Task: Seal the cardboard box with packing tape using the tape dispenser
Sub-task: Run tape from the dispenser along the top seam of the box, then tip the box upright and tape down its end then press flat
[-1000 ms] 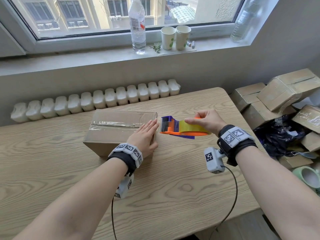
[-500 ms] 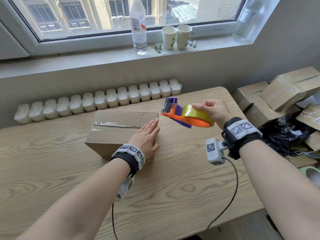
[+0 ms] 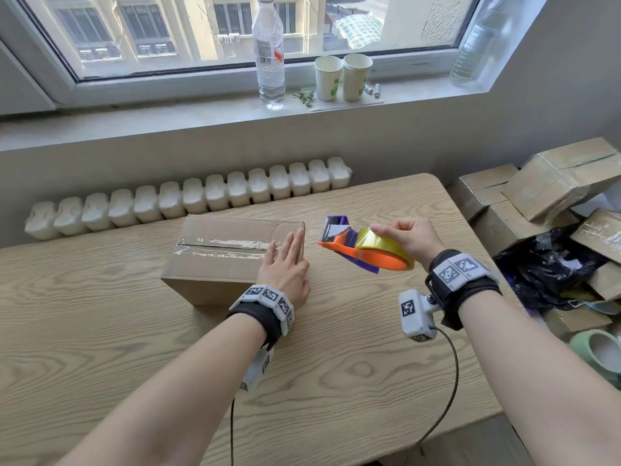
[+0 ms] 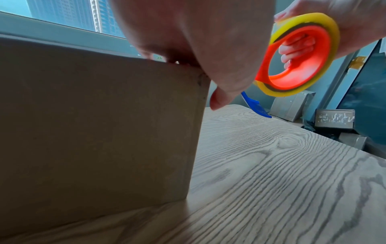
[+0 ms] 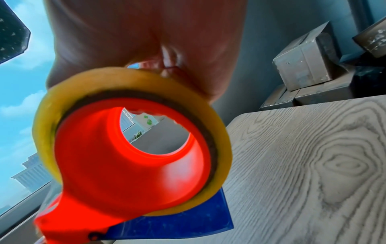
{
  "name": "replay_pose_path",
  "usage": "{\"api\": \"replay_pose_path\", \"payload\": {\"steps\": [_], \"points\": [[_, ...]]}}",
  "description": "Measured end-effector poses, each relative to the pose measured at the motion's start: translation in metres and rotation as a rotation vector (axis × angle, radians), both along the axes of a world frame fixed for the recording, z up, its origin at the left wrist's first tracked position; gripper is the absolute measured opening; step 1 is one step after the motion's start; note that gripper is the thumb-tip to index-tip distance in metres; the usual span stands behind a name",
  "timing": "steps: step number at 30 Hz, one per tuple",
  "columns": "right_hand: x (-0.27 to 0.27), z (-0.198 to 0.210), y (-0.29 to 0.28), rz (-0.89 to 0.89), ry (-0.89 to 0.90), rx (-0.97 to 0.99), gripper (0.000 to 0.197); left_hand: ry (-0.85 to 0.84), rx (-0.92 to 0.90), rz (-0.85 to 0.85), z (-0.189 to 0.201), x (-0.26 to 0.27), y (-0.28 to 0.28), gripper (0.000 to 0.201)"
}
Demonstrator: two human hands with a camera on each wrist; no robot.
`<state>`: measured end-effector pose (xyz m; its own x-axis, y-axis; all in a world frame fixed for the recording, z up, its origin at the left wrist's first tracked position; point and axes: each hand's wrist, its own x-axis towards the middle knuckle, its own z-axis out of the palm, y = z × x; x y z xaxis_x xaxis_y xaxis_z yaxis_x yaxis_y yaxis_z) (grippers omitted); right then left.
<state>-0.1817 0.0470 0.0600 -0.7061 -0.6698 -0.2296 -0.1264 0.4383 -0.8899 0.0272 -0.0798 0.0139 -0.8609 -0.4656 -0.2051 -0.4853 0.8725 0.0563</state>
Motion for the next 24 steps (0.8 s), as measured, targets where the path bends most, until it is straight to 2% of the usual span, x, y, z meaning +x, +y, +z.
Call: {"api": "replay_pose_path", "payload": {"steps": [2, 6, 10, 16, 24], "points": [[0.0, -0.001, 0.0, -0.011, 0.005, -0.006, 0.043, 0.0, 0.028, 0.024, 0.0, -0.001, 0.0, 0.036], [0.002, -0.002, 0.001, -0.016, -0.015, 0.013, 0.041, 0.067, 0.075, 0.01, 0.003, 0.009, -0.005, 0.067], [0.002, -0.001, -0.001, -0.039, -0.051, 0.033, 0.039, 0.11, 0.095, 0.098, 0.003, 0.029, -0.011, 0.078], [0.006, -0.002, -0.007, -0.068, -0.064, 0.027, 0.039, 0.137, 0.146, 0.088, 0.003, 0.035, -0.013, 0.073], [0.003, 0.01, -0.013, -0.062, -0.026, 0.047, 0.037, 0.07, 0.168, 0.002, 0.015, 0.062, -0.031, 0.065]]}}
